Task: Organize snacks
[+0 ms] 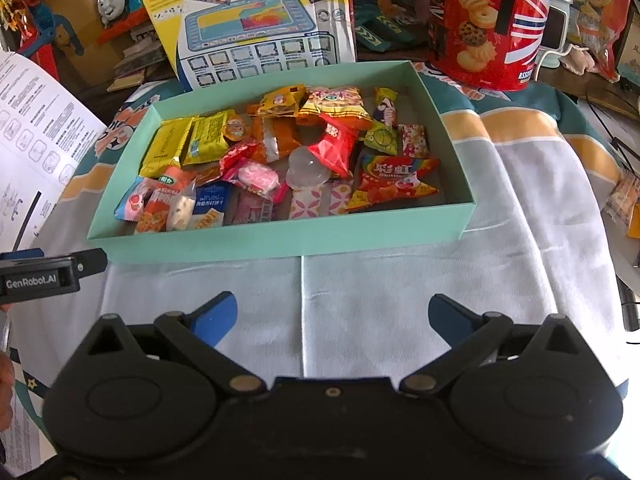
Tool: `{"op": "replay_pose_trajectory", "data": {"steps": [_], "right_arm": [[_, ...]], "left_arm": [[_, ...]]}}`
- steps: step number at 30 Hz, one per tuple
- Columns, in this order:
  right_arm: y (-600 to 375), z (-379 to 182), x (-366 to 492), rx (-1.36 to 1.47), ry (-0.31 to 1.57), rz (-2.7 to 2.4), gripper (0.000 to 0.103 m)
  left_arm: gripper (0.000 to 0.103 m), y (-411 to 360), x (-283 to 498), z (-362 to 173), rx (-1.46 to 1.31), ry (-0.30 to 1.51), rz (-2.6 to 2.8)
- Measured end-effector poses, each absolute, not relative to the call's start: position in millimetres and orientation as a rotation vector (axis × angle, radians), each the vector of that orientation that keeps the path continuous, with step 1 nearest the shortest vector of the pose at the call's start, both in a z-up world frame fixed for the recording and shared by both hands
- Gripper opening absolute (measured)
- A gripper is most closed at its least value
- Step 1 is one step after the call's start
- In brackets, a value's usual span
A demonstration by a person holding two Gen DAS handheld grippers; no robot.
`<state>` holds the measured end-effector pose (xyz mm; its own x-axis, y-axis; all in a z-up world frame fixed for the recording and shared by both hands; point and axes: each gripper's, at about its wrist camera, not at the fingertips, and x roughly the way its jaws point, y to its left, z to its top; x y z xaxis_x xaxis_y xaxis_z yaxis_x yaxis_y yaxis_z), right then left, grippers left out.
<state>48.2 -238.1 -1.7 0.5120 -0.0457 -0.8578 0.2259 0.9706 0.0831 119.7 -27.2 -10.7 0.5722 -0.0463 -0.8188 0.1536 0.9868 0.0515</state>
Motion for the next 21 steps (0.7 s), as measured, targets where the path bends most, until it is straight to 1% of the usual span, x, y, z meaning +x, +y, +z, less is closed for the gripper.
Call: {"op": "replay_pose_trajectory", "data": {"steps": [21], "right_arm": [[-237.9,5.9,56.6,0.183,1.013,-0.156,0.103]], "left_arm": [[0.103,-26.0,123.0,-1.6,0.14,0.934,-0.115]]}}
